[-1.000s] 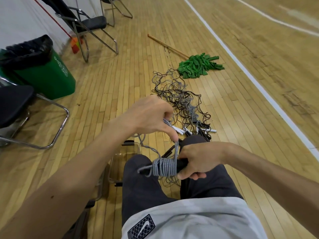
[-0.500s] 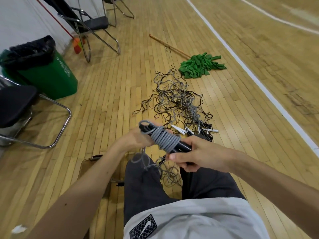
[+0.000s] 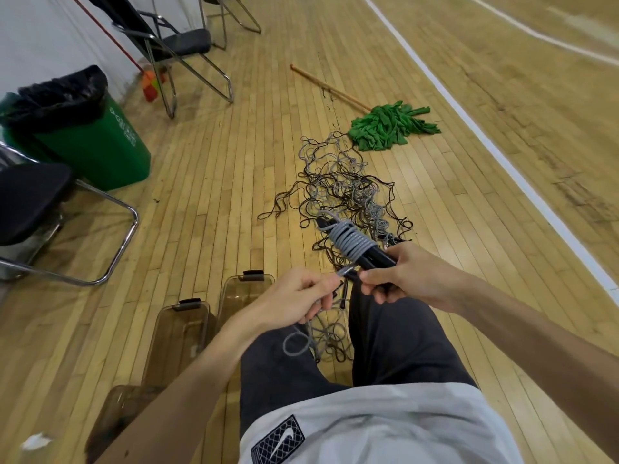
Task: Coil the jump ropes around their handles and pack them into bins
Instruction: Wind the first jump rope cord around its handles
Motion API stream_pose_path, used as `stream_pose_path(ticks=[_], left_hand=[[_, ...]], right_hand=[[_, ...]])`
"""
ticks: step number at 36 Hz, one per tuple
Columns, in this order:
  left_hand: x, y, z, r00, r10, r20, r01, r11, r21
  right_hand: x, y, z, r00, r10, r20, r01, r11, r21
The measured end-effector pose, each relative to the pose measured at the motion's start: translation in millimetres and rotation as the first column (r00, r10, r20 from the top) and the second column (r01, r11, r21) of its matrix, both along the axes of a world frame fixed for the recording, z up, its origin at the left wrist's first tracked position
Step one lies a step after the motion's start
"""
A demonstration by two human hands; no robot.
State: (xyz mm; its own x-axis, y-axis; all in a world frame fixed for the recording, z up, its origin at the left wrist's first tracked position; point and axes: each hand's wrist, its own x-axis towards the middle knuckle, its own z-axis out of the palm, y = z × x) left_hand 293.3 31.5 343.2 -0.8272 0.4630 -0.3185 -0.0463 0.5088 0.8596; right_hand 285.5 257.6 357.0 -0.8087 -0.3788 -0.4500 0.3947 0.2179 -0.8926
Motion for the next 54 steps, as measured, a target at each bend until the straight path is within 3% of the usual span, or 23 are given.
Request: stream_pose_path(ticks=[5, 12, 15, 17, 20, 24, 30, 37, 41, 47, 54], left_hand=[[5, -1, 0, 0.998, -0.058, 0.026, 0.059, 0.997, -0.044], [5, -5, -5, 0.968, -0.048, 0.246, 0.045, 0.999, 0.017], [7, -4, -9, 0.981, -0.04, 0.192, 0.058, 0.994, -0.089], [9, -1, -6, 0.995, -0.092, -0.026, 0.08, 0.951, -0.298], [17, 8, 7, 0.848, -0.374, -0.374, 0.063, 0.774, -0.63], [18, 9, 21, 0.642, -0.541, -0.543, 0.011, 0.715, -0.7], [-6, -6, 32, 0.4, -0.564, -0.722, 0.038, 0.798, -0.602], [-28, -7, 67, 0.279, -0.576, -0.768, 0.065, 0.809, -0.583], [-36, 3, 77, 0.294, -0.582, -0.758, 0.103, 0.808, -0.581], [-48, 20, 82, 0.537, -0.608, -0.584, 0.175, 0.758, -0.629], [-61, 20, 78, 0.751, -0.465, -0.468, 0.242, 0.854, -0.46]], right_hand=[[-2, -2, -6, 0.997, -0.064, -0.049, 0.067, 0.996, 0.062], [-10, 0, -4, 0.982, -0.141, -0.129, 0.15, 0.987, 0.063], [-18, 7, -5, 0.968, -0.191, -0.164, 0.209, 0.973, 0.101], [-23, 13, -9, 0.967, -0.191, -0.168, 0.217, 0.964, 0.155], [-26, 20, -17, 0.99, -0.096, -0.107, 0.121, 0.956, 0.267], [-23, 21, -29, 0.999, -0.011, -0.039, 0.022, 0.949, 0.316], [-19, 16, -28, 0.976, 0.201, 0.08, -0.216, 0.92, 0.326], [-10, -2, -8, 0.881, 0.436, 0.185, -0.473, 0.832, 0.289], [-3, -13, -1, 0.837, 0.526, 0.149, -0.544, 0.773, 0.326], [7, -25, 3, 0.798, 0.6, 0.045, -0.576, 0.741, 0.345], [12, -24, 11, 0.76, 0.646, -0.066, -0.568, 0.711, 0.414]])
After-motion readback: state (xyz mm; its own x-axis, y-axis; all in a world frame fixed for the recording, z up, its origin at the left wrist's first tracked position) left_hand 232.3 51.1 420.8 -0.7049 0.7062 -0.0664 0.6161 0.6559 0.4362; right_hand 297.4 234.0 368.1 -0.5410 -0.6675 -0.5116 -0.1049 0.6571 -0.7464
